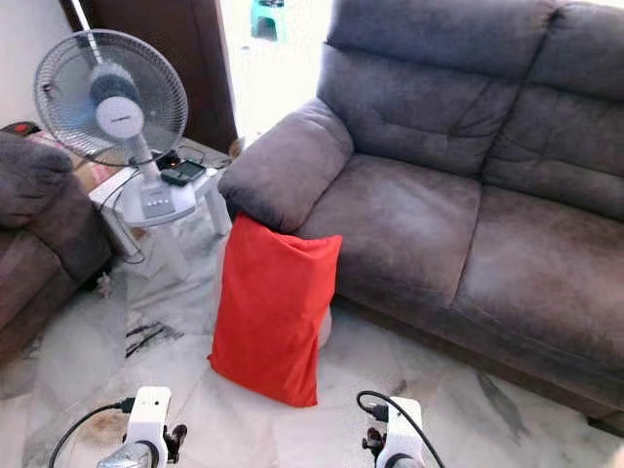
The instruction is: Move the pillow to the sofa from floor
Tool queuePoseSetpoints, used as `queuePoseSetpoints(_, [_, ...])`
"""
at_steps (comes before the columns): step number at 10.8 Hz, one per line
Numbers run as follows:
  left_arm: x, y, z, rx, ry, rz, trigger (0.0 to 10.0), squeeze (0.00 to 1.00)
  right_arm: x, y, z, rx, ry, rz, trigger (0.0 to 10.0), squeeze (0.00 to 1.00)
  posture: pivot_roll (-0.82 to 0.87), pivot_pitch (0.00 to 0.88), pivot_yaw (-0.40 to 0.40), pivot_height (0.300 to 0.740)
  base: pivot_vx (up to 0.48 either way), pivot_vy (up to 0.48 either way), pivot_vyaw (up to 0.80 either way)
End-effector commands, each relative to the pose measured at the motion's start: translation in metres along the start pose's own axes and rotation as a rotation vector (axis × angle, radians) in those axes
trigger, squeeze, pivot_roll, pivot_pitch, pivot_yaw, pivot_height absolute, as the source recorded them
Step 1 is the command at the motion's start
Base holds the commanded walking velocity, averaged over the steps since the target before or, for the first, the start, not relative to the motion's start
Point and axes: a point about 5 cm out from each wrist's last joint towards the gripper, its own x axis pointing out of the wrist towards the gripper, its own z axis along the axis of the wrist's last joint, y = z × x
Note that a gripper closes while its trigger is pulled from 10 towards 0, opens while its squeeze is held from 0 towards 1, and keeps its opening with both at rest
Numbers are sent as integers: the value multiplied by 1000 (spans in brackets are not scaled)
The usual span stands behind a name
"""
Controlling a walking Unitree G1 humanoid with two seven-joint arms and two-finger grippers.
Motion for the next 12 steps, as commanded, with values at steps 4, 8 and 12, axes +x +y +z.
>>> queuePoseSetpoints(4, [1,-3,3,3,-12,7,10000,0,0,-2,-1,-55,18,3,10000,0,-15,16,-16,740,283,0,136])
queuePoseSetpoints(8, [1,-3,3,6,-9,10,10000,0,-1,-2,-3,-7,22,2,10000,0,-14,15,-17,740,326,0,0])
queuePoseSetpoints(12, [1,-4,5,2,-14,8,10000,0,0,-3,-1,-65,14,10,10000,0,-13,14,-20,740,336,0,200])
